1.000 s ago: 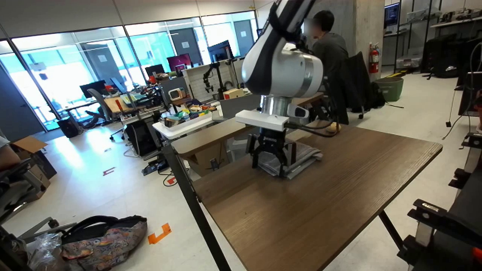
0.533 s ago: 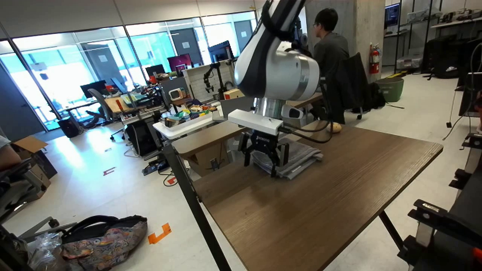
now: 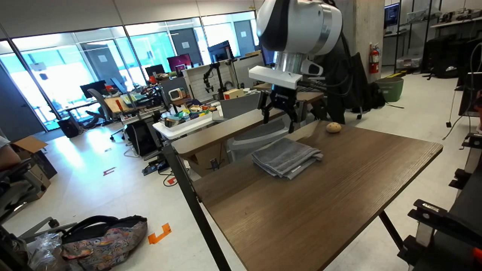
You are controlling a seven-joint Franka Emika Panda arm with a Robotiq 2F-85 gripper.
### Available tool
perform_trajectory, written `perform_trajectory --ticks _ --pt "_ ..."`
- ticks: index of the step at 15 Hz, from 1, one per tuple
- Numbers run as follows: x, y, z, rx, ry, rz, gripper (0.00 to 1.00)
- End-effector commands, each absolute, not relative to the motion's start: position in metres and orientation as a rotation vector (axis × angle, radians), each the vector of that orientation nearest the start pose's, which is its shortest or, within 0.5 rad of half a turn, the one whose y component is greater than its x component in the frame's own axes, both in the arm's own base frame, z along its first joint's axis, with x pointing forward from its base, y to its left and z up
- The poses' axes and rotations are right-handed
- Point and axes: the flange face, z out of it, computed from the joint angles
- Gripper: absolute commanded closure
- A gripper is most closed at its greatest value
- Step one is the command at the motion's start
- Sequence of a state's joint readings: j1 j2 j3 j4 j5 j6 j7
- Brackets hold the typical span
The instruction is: Use the towel to wipe the table
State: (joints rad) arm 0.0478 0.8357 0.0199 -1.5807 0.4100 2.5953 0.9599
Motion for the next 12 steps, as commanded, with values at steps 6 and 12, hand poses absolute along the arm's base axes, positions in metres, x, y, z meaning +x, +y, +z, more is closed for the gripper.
perform_trajectory --ticks 6,12 --pt "0.698 0.032 0.062 -2.423 1.807 0.033 0.00" --pt "0.690 0.033 0.043 -2.419 1.828 0.084 0.00"
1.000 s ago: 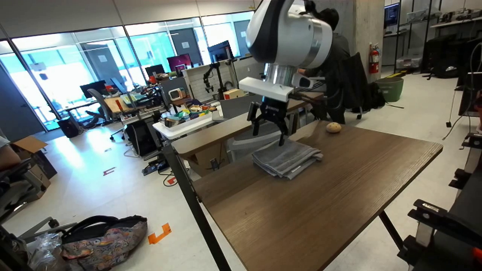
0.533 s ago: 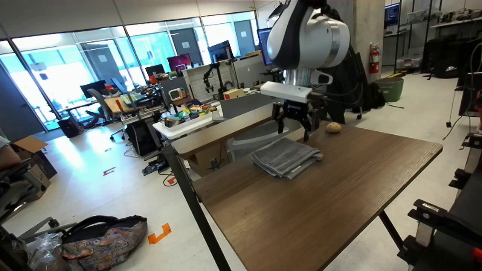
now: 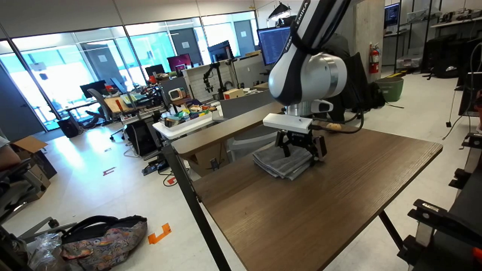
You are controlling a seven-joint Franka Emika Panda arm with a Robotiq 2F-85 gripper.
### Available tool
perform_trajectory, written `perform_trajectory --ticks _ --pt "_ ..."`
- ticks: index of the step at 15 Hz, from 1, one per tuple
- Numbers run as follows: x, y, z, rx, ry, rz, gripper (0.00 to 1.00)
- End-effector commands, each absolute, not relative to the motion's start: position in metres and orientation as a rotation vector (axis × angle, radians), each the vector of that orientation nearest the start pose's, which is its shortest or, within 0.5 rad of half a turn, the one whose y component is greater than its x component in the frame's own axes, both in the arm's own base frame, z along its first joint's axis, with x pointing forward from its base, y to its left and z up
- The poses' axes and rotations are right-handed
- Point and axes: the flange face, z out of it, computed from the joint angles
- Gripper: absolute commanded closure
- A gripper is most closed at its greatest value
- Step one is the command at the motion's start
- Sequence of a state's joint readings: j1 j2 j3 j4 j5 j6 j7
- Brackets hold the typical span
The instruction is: Use the towel to wipe the table
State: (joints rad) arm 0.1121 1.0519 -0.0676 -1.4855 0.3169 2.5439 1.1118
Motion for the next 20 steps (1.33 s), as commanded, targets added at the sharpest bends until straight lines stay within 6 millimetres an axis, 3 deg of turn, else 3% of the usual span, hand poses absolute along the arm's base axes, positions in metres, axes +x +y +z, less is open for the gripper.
perform_trajectory --ticks 1,5,6,8,10,14,16,20 --pt "0.691 0.033 0.044 -2.420 1.829 0.087 0.00" --pt "0.687 0.018 0.058 -2.436 1.806 0.235 0.00" --pt "0.684 0.017 0.061 -2.470 1.747 0.352 0.00" --pt "0.680 0.024 0.051 -2.514 1.687 0.488 0.00" --pt "0.672 0.042 0.037 -2.567 1.659 0.642 0.00" --pt "0.651 0.102 0.007 -2.682 1.587 0.850 0.00" --pt "0.646 0.132 -0.008 -2.756 1.573 0.782 0.00" --pt "0.656 0.192 0.003 -2.775 1.564 0.419 0.00"
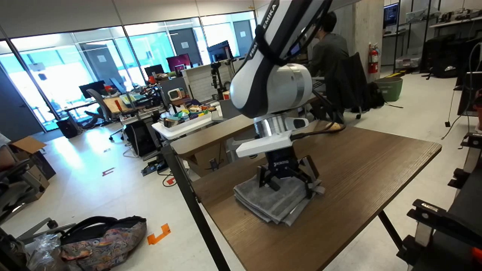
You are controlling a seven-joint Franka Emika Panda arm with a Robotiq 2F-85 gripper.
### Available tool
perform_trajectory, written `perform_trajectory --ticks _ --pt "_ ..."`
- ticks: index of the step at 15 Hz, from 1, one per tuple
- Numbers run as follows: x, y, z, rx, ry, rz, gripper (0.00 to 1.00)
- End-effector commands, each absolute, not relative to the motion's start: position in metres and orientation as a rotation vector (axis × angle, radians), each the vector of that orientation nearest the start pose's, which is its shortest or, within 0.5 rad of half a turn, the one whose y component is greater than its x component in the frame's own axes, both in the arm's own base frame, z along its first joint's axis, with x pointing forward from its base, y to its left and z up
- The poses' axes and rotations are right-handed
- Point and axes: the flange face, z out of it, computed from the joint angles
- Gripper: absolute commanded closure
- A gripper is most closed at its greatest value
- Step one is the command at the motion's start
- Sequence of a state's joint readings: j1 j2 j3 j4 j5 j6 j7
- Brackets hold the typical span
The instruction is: Use the towel to wipe the table
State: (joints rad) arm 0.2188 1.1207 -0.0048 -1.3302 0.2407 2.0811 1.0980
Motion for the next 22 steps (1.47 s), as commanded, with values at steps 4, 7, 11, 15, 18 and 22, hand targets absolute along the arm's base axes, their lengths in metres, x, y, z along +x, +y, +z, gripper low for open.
perform_trajectory --ticks 4,7,11,15,18,22 --pt "0.669 0.225 0.007 -2.758 1.647 0.157 0.00" --pt "0.683 0.216 0.008 -2.671 1.779 0.034 0.00" --pt "0.685 0.202 0.011 -2.643 1.814 0.084 0.00" --pt "0.655 0.217 0.018 -2.818 1.541 0.227 0.00" --pt "0.622 0.226 0.025 -2.926 1.341 0.298 0.00" --pt "0.579 0.213 0.034 -3.057 1.087 0.453 0.00"
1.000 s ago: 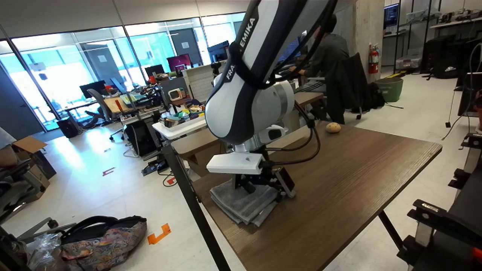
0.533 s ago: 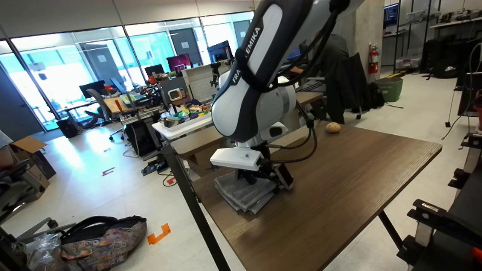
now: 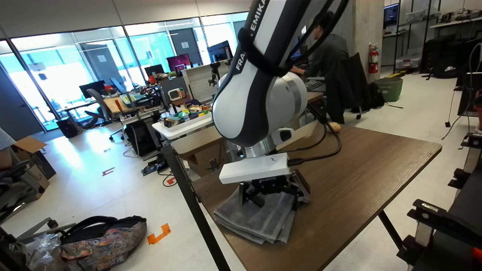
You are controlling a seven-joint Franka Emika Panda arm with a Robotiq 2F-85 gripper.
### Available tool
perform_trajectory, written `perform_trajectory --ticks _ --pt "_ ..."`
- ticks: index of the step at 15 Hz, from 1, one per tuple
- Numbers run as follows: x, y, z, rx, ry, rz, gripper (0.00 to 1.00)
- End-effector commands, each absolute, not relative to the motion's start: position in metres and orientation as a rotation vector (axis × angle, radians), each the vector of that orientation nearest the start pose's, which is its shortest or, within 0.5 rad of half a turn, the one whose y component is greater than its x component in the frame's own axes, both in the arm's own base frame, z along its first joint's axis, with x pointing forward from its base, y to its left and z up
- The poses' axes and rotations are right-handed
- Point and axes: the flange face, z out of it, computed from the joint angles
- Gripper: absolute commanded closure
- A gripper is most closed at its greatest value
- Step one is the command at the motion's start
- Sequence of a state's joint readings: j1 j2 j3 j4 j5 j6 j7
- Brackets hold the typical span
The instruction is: Use the towel to wipe the table
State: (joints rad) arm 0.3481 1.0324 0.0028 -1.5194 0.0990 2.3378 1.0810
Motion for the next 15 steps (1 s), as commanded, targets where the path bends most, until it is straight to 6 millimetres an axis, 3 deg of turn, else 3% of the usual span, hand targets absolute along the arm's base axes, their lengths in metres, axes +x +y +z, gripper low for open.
perform_trajectory --ticks 1,4,7,12,15 --pt "0.570 0.208 0.032 -3.085 1.034 0.503 0.00" --pt "0.556 0.178 0.026 -3.163 1.004 0.673 0.00" --pt "0.571 0.120 0.018 -3.099 1.279 0.740 0.00" --pt "0.602 0.017 0.015 -2.909 1.705 0.691 0.00" --pt "0.608 -0.029 0.012 -2.817 1.954 0.647 0.00"
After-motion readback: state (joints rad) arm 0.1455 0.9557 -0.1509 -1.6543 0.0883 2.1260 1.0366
